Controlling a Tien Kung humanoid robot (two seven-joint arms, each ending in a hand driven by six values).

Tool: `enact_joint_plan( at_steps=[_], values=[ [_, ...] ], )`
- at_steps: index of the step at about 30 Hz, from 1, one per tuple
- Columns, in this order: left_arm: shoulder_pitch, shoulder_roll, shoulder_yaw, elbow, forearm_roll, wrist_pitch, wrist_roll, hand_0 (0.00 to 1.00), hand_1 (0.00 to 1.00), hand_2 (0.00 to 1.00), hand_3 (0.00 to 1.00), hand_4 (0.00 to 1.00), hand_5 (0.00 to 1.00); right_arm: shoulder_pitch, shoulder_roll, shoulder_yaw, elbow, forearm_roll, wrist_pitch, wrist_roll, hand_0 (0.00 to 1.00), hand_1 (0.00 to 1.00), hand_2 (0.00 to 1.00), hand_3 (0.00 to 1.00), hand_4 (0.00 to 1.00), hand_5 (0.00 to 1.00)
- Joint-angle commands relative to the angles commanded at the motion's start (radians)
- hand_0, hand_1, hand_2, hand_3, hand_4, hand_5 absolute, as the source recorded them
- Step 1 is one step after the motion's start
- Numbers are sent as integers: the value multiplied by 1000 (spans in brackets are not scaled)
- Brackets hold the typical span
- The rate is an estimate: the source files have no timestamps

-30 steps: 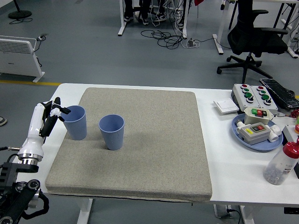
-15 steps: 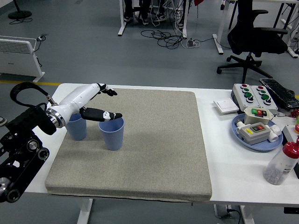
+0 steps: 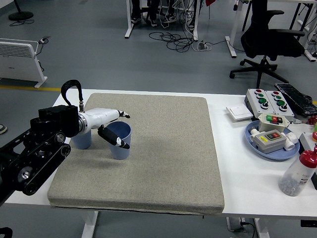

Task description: Push cup pick cup insert cup

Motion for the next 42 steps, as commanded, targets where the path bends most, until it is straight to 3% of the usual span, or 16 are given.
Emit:
enact_joint_plan(
  at_steps=[1,2,7,8,13,14,19,20,26,27,32,33,34,37,38,42],
  values=[
    [-4,-2,3,5,0,-1,-1,855,928,990,966,980,482,0,0,-1,0,1,0,0,736,676,696,599,128,557],
    [-7,-4,5,8,0,-2,-2,784,895,952,951,946,401,0,-1,-2,0,1,0,0,736,675,696,599,129,559],
    [-27,-15,32,38,16,-8,-7,784,895,952,951,946,401,0,-1,-5,0,3,0,0,736,675,696,599,129,559],
    [-30,-17,35,44,25,-12,-6,665,834,900,910,883,301,0,-1,-5,0,4,-1,0,736,676,695,599,129,559],
    [-40,-26,36,73,67,-17,1,665,834,900,910,883,301,0,-2,-8,0,6,-1,0,736,676,695,599,129,559],
    [-40,-27,35,74,70,-17,1,553,778,867,878,824,225,0,-2,-8,0,6,-1,0,736,676,695,599,129,559],
    [-41,-24,37,80,72,-7,-5,553,778,867,878,824,225,0,-3,-7,0,7,-2,1,737,676,695,599,129,559],
    [-42,-24,37,82,71,-4,-9,441,684,773,761,788,197,0,-3,-7,0,7,-2,1,736,675,695,599,130,559],
    [-42,-26,39,87,65,5,-20,441,684,773,761,788,197,0,-3,-7,0,6,-2,1,736,675,695,599,130,559],
    [-42,-27,40,88,64,6,-22,389,620,690,644,730,147,1,-3,-7,0,6,-2,1,737,675,691,599,131,562],
    [-39,-25,40,87,53,5,-21,389,620,690,644,730,147,1,-3,-6,0,6,-3,1,737,675,691,599,131,562],
    [-39,-24,40,85,49,4,-20,371,557,570,562,639,74,1,-3,-6,0,7,-3,1,736,675,691,599,131,561],
    [-39,-23,40,82,46,2,-19,371,557,570,562,639,74,1,-3,-6,0,8,-3,1,736,675,691,599,131,561],
    [-39,-17,39,66,31,-3,-11,371,557,570,562,639,74,2,-3,-6,0,7,-3,1,736,675,691,599,131,561],
    [-39,-15,38,60,26,-4,-9,370,533,519,521,634,94,2,-3,-6,0,7,-3,1,736,675,689,599,131,562],
    [-47,7,17,2,-18,-29,18,370,533,519,521,634,94,1,-3,-5,0,9,-3,1,736,675,689,599,131,562]
  ],
)
